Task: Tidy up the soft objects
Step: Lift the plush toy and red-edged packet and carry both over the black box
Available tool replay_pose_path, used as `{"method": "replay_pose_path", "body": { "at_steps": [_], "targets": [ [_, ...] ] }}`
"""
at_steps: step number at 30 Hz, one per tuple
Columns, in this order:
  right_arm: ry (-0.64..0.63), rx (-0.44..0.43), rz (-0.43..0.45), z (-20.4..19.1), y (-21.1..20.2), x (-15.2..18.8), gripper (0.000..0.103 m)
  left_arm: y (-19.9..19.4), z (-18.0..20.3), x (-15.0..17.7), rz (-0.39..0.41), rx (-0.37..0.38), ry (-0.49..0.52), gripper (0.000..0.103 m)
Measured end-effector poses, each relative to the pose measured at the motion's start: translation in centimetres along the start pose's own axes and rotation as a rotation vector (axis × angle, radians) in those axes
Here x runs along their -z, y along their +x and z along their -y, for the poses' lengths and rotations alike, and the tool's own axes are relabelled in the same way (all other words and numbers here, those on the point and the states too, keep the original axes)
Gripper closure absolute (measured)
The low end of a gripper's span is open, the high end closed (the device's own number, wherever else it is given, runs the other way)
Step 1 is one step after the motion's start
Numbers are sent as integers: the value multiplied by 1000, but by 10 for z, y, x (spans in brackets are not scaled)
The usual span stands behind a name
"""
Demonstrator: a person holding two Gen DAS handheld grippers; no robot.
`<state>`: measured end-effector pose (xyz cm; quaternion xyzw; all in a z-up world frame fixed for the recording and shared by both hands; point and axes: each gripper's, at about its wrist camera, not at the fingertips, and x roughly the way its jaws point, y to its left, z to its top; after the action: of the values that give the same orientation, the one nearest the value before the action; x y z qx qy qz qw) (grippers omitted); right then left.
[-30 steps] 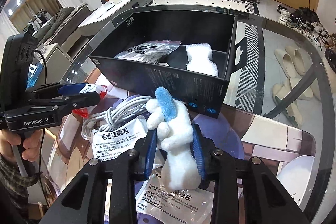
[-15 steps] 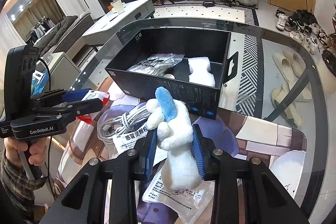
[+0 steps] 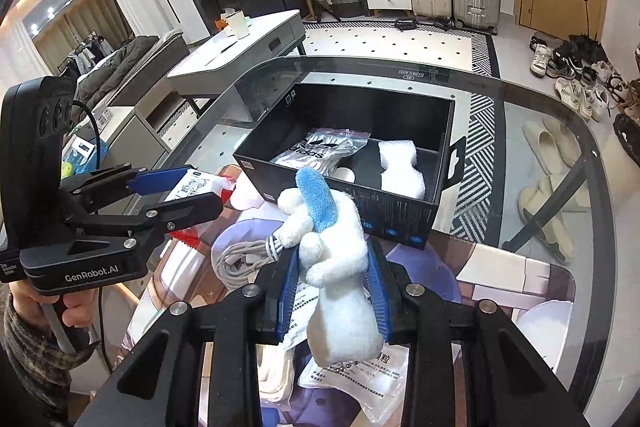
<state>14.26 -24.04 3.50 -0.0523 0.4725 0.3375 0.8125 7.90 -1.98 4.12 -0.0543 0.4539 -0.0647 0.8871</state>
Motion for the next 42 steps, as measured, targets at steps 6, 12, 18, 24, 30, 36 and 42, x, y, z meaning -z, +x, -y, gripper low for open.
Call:
{"method": "replay_pose_path", "body": {
  "at_steps": [6,12,18,24,30,36,42],
  "targets": [
    [-8,17,17,1,-9,-14,70,-1,6,-12,11,-12,25,51],
    [-18,36,30,4,-14,-31,70,-3,10,-24,24,-26,40,51],
    [-11,49,37,8,-15,-48,70,-4,11,-35,38,-32,46,51],
    [2,55,43,12,-13,-60,70,-2,8,-48,45,-32,43,51],
    [15,54,53,16,-11,-75,70,4,2,-61,52,-27,38,51],
    [21,46,60,23,-5,-89,70,13,0,-72,48,-22,41,51],
    [35,31,61,27,6,-99,70,23,1,-81,37,-11,51,51]
  ]
}}
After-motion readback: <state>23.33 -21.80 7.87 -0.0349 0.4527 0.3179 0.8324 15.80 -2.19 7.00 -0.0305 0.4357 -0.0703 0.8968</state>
